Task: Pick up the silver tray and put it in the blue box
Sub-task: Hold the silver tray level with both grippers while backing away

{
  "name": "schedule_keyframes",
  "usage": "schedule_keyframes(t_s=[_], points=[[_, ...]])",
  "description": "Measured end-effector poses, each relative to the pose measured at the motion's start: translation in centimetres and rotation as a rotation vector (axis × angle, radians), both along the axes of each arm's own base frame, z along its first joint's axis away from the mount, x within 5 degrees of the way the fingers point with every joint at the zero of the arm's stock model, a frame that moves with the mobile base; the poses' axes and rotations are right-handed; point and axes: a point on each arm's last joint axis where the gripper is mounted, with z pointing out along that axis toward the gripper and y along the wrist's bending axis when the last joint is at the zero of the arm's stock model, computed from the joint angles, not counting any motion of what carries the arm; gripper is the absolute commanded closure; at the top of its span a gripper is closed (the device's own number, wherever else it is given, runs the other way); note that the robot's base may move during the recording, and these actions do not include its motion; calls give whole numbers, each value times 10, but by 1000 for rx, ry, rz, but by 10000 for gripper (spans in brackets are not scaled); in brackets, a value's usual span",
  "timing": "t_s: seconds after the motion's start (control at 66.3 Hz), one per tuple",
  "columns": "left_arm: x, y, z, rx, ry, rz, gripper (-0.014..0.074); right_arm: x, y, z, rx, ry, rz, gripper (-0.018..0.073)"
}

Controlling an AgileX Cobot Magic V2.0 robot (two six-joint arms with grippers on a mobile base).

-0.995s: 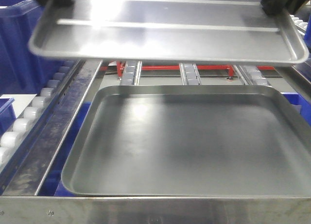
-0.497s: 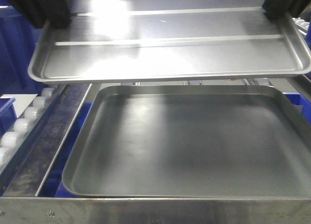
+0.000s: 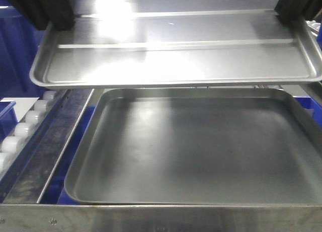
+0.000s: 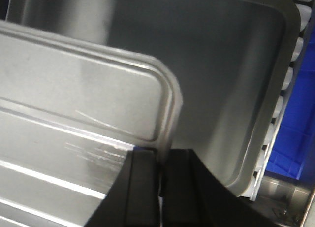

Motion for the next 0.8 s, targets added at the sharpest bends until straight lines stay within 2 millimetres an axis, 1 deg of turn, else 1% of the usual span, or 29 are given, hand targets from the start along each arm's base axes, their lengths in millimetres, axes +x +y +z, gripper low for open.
schedule_keyframes(t_s=[0.799], points=[[0, 0, 0, 1, 0, -2, 694, 0, 0, 0, 1, 2, 0, 500]])
